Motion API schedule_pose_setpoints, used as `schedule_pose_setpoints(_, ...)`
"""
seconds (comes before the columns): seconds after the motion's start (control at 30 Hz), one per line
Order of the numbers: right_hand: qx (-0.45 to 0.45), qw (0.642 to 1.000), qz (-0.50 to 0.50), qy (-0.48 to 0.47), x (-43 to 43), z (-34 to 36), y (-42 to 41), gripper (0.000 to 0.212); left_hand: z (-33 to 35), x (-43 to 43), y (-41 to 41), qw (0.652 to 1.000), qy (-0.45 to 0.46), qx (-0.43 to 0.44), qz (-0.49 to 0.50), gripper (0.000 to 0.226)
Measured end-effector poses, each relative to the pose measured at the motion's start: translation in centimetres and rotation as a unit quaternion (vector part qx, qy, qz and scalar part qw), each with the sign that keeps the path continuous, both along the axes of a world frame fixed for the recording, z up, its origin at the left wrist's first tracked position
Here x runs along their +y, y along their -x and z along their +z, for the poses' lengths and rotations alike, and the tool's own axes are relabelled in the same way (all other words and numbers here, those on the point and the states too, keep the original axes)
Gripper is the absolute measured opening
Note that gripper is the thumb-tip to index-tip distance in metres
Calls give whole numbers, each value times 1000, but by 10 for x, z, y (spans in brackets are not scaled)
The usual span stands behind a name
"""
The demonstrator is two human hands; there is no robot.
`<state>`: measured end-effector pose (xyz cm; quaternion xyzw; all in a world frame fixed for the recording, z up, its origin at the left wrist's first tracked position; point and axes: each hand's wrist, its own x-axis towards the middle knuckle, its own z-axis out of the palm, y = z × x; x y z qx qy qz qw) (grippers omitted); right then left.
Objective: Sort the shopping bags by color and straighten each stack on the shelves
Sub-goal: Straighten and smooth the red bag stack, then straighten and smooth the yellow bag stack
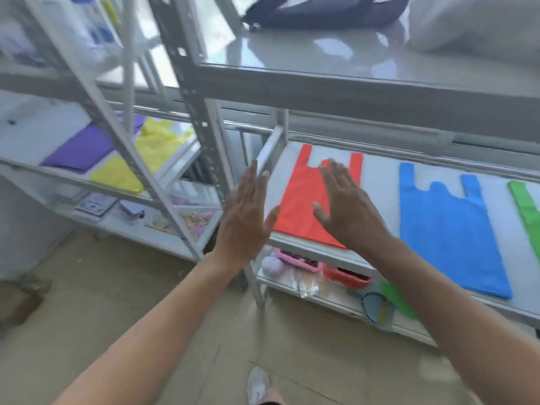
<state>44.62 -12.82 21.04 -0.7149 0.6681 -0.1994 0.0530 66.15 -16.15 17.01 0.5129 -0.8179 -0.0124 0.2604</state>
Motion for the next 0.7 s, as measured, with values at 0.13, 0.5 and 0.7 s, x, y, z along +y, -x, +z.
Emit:
schedule_pose_setpoints(0.13,50,994,99,19,14,48,-77,80,39,34,-60,997,48,36,44,75)
schedule_pose_setpoints(0.5,-65,985,155,37,-12,86,-242,84,50,59,-270,986,-63,-15,154,89)
schedule_pose_setpoints(0.7,-60,986,155,11,-46,69,-348,86,31,25,-370,986,-74,5,151,87)
